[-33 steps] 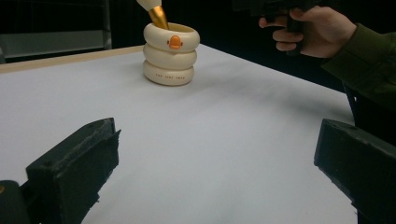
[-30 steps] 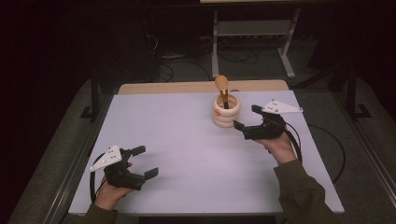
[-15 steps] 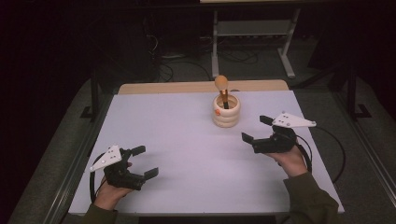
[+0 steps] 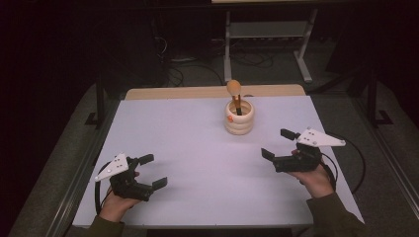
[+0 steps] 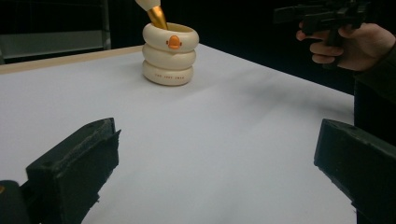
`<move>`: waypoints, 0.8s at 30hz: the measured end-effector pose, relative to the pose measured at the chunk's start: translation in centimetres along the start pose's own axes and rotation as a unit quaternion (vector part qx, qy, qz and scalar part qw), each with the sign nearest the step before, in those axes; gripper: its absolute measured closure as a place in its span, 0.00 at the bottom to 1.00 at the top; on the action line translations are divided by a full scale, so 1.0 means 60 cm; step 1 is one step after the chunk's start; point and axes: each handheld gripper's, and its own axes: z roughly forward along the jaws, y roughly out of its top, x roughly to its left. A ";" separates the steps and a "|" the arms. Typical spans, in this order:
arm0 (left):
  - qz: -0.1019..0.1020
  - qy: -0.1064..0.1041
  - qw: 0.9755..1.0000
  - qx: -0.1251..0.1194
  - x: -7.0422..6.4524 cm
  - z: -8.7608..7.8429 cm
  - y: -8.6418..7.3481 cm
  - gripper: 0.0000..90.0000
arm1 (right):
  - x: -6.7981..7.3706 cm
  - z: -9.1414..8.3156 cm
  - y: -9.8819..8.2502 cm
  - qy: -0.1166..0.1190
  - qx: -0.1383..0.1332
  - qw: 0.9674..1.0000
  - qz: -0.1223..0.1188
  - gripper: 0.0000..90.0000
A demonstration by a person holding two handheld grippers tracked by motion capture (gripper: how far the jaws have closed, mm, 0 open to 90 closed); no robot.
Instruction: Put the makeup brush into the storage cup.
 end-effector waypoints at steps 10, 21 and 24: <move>-0.001 0.000 1.000 -0.001 0.000 0.000 0.000 0.00 | 0.007 -0.029 -0.029 0.001 -0.003 1.000 0.007 0.04; 0.002 -0.002 1.000 0.001 0.001 0.000 0.000 0.00 | 0.004 -0.054 -0.061 -0.009 -0.001 1.000 0.025 0.04; 0.003 -0.002 1.000 0.001 0.001 0.000 0.000 0.00 | 0.005 -0.058 -0.069 -0.010 0.005 1.000 0.026 0.04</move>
